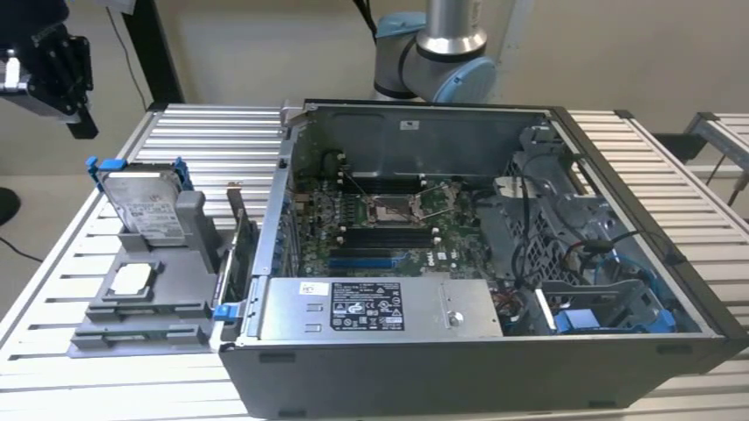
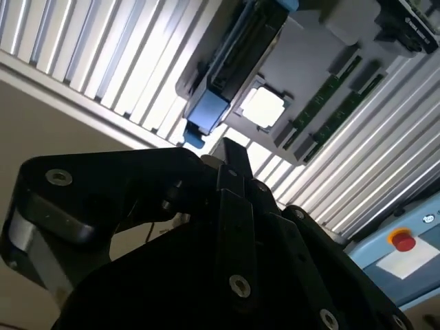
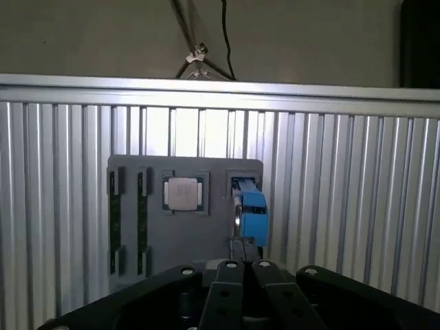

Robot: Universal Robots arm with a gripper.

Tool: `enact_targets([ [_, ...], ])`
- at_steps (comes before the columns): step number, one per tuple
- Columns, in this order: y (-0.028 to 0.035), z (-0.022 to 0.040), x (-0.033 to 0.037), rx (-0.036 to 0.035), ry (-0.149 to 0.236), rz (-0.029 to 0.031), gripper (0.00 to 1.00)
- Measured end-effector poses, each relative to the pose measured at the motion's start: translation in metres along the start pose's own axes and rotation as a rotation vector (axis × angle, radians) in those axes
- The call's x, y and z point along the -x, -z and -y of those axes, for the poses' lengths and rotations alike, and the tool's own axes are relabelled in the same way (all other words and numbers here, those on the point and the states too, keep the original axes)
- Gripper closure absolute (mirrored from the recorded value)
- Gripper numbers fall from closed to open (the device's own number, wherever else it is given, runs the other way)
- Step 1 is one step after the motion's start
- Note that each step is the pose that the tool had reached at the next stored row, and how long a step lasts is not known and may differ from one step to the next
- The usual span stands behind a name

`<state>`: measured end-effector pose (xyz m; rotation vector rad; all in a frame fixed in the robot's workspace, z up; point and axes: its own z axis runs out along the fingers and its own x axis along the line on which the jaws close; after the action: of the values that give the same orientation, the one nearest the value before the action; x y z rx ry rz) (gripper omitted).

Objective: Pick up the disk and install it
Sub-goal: 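Pick up the disk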

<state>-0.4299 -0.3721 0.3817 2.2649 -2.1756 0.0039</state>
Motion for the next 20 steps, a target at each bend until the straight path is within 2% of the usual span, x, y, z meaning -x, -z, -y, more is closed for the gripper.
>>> enact_targets([
  [4, -0.0001, 0.0008, 0.0, 0.0, 0.048, 0.0, 1.0],
  [8, -0.0002, 0.0015, -0.0001, 0.0, 0.052, 0.0, 1.0],
  [10, -0.0005, 0.0015, -0.0001, 0.0001, 0.035, -0.0001, 1.0],
  [15, -0.0013, 0.0017, -0.0001, 0.0003, -0.046, -0.0001, 1.0],
  [20, -0.0019, 0.0018, -0.0001, 0.0003, -0.058, -0.0001, 1.0],
])
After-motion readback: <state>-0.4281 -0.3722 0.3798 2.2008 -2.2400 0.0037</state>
